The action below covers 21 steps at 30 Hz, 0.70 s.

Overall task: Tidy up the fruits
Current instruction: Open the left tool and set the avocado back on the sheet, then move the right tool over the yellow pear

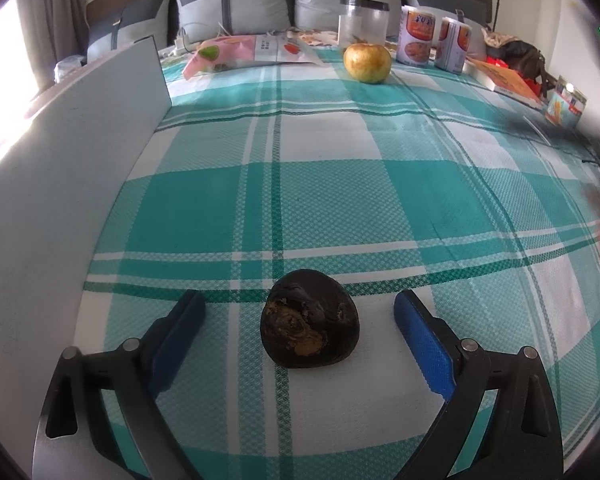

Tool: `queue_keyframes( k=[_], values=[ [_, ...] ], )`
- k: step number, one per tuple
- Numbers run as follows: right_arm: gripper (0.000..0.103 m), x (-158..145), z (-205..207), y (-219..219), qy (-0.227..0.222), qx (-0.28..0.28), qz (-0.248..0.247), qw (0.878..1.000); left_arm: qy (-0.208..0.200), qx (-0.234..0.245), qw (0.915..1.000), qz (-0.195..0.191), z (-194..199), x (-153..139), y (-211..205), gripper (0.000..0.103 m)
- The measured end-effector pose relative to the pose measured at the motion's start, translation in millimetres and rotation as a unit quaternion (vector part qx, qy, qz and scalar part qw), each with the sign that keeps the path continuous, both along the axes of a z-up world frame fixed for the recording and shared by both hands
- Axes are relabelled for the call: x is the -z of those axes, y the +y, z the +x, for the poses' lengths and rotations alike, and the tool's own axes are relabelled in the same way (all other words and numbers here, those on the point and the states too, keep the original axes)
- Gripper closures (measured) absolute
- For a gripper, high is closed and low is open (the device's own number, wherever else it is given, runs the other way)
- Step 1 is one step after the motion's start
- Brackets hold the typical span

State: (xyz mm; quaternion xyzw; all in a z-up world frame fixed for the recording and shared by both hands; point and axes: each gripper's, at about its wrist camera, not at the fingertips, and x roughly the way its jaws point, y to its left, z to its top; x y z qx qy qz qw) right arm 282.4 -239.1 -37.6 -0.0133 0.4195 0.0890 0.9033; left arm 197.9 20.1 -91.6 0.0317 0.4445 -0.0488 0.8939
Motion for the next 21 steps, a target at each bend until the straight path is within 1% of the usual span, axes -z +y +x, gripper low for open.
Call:
queue_keyframes(
  k=[3, 5, 6, 7, 10, 11, 12, 13, 15, 17, 19, 21],
  values=[
    [0.0, 1.6, 80.6, 29.6, -0.008, -0.008, -0.006, 1.0, -0.005, -0.002, 0.9999, 0.011, -0.8, -0.6, -2.0, 0.006],
    [0.0, 9.4, 121.1, 48.0, -0.005, -0.016, -0.003, 1.0, -0.004, -0.002, 0.9999, 0.009, -0.6, -0.7, -1.6, 0.006],
    [0.0, 14.0, 136.8, 55.5, -0.002, -0.02, -0.006, 1.0, -0.001, -0.003, 1.0, 0.003, 0.0, -0.3, 0.0, 0.006],
    [0.001, 19.5, 154.6, 64.3, 0.013, -0.022, -0.016, 1.0, 0.002, -0.003, 1.0, -0.005, 0.9, 0.1, 2.4, 0.006],
    [0.001, 33.1, 198.6, 82.0, 0.027, -0.015, -0.029, 0.999, 0.002, -0.003, 1.0, -0.005, 1.2, -0.1, 2.2, 0.006],
    [0.003, 36.1, 208.7, 85.3, 0.031, -0.014, -0.029, 0.999, 0.002, -0.003, 1.0, -0.006, 1.3, 0.0, 2.5, 0.006],
    [0.029, 40.6, 215.9, 88.0, 0.04, -0.016, -0.03, 0.999, 0.002, -0.003, 1.0, -0.006, 1.3, 0.1, 2.6, 0.006],
    [0.038, 45.2, 221.8, 88.9, 0.055, -0.012, -0.037, 0.998, 0.002, -0.003, 1.0, -0.006, 1.2, 0.1, 2.7, 0.006],
    [0.039, 44.7, 219.5, 85.3, 0.053, 0.0, -0.029, 0.998, 0.002, -0.003, 1.0, -0.006, 1.2, 0.2, 2.7, 0.006],
    [0.039, 40.6, 205.4, 75.8, 0.046, 0.006, -0.015, 0.999, 0.002, -0.003, 1.0, -0.006, 1.1, 0.1, 2.6, 0.006],
    [0.039, 33.8, 182.2, 60.7, 0.045, -0.005, 0.015, 0.999, 0.002, -0.003, 1.0, -0.006, 1.1, 0.2, 2.6, 0.006],
    [0.039, 26.5, 152.4, 48.6, 0.045, -0.024, 0.019, 0.999, 0.002, -0.003, 1.0, -0.005, 1.1, 0.1, 2.7, 0.006]
  ],
)
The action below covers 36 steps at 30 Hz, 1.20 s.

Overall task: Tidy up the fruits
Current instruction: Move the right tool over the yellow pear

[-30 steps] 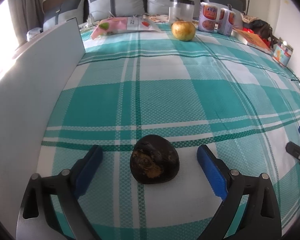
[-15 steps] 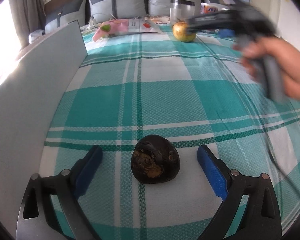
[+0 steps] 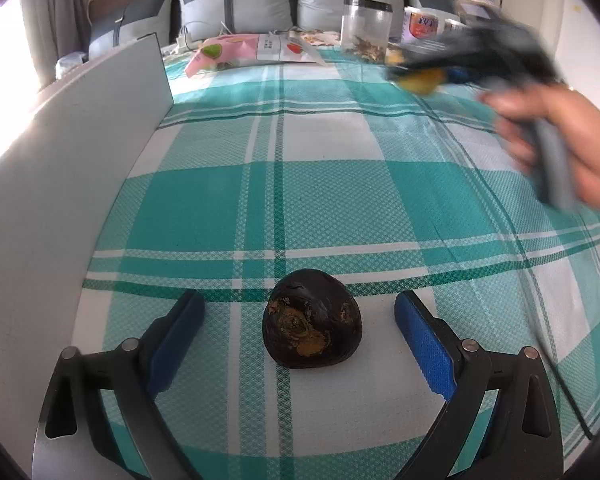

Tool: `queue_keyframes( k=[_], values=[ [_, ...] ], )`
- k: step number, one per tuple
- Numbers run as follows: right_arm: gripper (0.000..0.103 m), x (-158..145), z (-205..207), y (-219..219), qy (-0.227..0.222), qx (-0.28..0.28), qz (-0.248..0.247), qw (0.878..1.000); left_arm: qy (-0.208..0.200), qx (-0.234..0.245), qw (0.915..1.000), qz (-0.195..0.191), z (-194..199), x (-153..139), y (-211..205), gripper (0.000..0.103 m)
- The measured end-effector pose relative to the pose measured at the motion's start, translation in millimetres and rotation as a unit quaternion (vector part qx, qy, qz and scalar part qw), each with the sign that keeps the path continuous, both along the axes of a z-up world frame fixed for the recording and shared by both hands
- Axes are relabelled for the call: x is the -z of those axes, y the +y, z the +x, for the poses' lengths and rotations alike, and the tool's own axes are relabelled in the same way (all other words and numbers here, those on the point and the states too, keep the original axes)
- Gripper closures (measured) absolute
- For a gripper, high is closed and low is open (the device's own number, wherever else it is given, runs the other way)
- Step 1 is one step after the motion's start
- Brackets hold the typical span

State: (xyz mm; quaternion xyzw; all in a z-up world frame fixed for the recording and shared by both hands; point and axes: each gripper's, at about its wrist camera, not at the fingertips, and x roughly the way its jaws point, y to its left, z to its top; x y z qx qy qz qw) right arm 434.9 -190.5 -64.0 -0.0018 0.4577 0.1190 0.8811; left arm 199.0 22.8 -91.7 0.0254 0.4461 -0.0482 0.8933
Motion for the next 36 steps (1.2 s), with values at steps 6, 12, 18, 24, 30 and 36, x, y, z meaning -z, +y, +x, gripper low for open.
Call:
queue_keyframes(
  k=[6, 12, 18, 24, 30, 36],
  values=[
    [0.038, -15.2, -122.3, -40.5, 0.013, -0.047, -0.001, 0.999, 0.0, 0.0, 1.0, 0.001, 0.1, 0.1, -0.2, 0.005],
    [0.038, -1.0, -238.8, -55.0, 0.017, -0.031, -0.015, 0.999, 0.0, 0.0, 1.0, 0.001, 0.0, 0.0, -0.3, 0.005],
    [0.0, 15.7, -252.7, -41.0, 0.015, -0.004, -0.073, 0.997, 0.001, 0.001, 1.0, 0.001, 0.2, 0.1, -0.5, 0.005],
    [0.0, 16.0, -249.9, -45.3, 0.015, 0.005, -0.062, 0.998, 0.002, 0.001, 1.0, 0.002, 0.9, 0.6, 0.2, 0.005],
    [0.0, 15.7, -251.0, -44.4, 0.014, 0.005, -0.062, 0.998, 0.002, 0.001, 1.0, 0.001, 1.0, 0.6, -0.1, 0.005],
    [0.0, 16.1, -250.9, -44.4, 0.014, 0.005, -0.062, 0.998, 0.002, 0.001, 1.0, 0.001, 0.7, 0.4, 0.3, 0.005]
  ],
)
